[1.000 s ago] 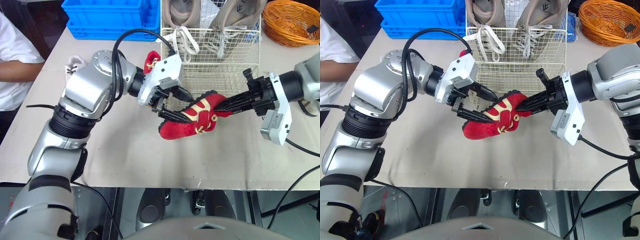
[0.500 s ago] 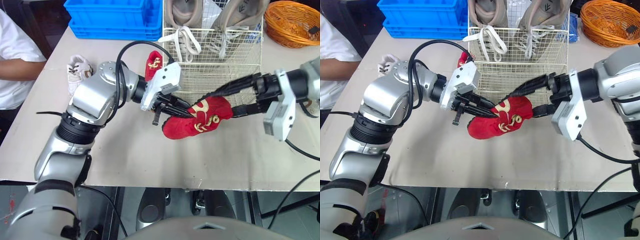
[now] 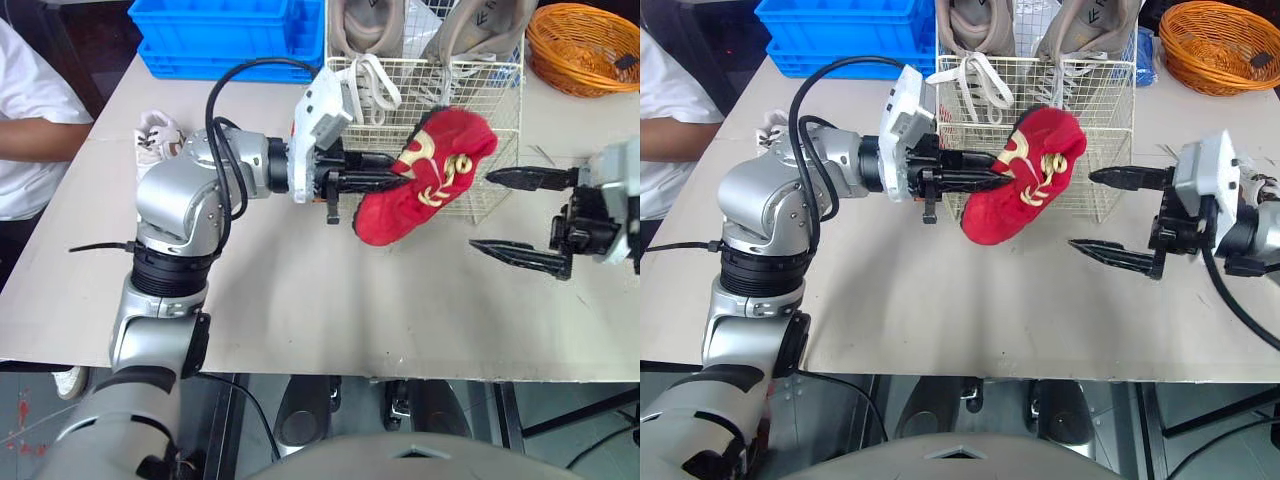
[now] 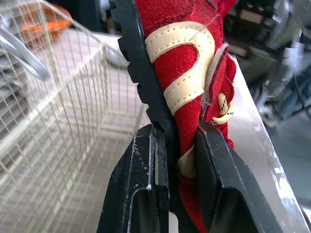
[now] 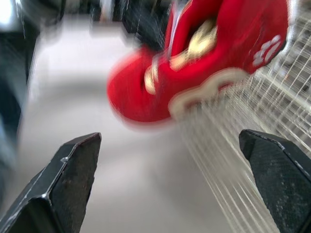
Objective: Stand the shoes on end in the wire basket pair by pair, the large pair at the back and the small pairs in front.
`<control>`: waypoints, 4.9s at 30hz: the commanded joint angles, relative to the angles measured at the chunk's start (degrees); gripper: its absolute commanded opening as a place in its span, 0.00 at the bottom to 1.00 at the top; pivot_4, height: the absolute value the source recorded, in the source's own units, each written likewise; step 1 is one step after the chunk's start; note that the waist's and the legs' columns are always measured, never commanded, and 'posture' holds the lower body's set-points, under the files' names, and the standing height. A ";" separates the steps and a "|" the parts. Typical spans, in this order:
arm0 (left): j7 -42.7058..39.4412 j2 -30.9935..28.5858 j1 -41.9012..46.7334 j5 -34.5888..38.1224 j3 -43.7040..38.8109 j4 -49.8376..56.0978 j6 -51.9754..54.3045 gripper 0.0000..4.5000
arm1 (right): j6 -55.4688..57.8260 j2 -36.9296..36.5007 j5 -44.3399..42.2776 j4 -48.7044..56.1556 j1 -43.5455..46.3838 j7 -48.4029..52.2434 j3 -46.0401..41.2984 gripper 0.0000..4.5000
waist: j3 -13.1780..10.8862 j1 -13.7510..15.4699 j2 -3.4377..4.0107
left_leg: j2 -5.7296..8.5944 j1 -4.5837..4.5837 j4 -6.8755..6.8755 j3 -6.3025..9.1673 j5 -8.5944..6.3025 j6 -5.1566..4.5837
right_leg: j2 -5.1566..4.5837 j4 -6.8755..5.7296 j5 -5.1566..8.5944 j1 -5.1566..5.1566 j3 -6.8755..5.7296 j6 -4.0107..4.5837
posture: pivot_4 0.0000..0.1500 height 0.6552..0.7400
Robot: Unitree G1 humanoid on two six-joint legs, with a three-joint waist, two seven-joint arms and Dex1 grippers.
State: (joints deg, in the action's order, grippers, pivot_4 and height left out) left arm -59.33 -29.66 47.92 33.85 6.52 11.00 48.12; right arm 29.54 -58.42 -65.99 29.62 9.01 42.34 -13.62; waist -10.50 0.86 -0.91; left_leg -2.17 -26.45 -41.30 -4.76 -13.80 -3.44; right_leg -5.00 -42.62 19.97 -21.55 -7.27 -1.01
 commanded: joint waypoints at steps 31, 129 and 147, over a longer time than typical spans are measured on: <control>5.88 -1.27 -2.22 5.73 -5.88 6.71 -0.94 0.98 | 8.24 15.08 -17.59 6.75 11.72 -35.06 -0.95 0.00 | -0.02 -0.09 0.03 | 0.03 -0.01 0.14 -0.07 0.00 0.00 | 0.02 0.09 0.00 -0.07 0.05 0.00 | 1.00 0.36; 19.91 3.45 29.87 -29.29 -9.92 -86.06 -20.49 0.04 | 7.64 20.90 24.87 11.23 6.88 -13.51 5.51 1.00 | -0.05 -0.12 -0.17 | 0.05 -0.01 0.37 -0.30 0.00 0.01 | 0.00 0.13 0.01 -0.27 0.14 -0.03 | 1.00 0.36; 14.05 -1.98 8.52 -14.34 -23.08 -32.64 -24.47 0.02 | 11.44 24.32 17.44 7.91 12.48 -14.56 4.95 1.00 | -0.08 -0.59 -0.21 | 0.04 -0.13 0.34 -0.29 0.00 0.01 | -0.03 0.18 0.00 -0.37 0.17 -0.02 | 1.00 0.36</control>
State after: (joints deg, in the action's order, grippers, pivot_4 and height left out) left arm -45.11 -31.00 57.43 15.71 -14.30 -33.95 23.75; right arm 40.52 -34.53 -46.19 36.71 20.07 28.49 -7.33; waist -10.58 0.27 -1.12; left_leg -2.13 -26.58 -40.96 -5.04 -13.80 -3.42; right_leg -5.03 -42.47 19.97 -21.91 -7.10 -1.02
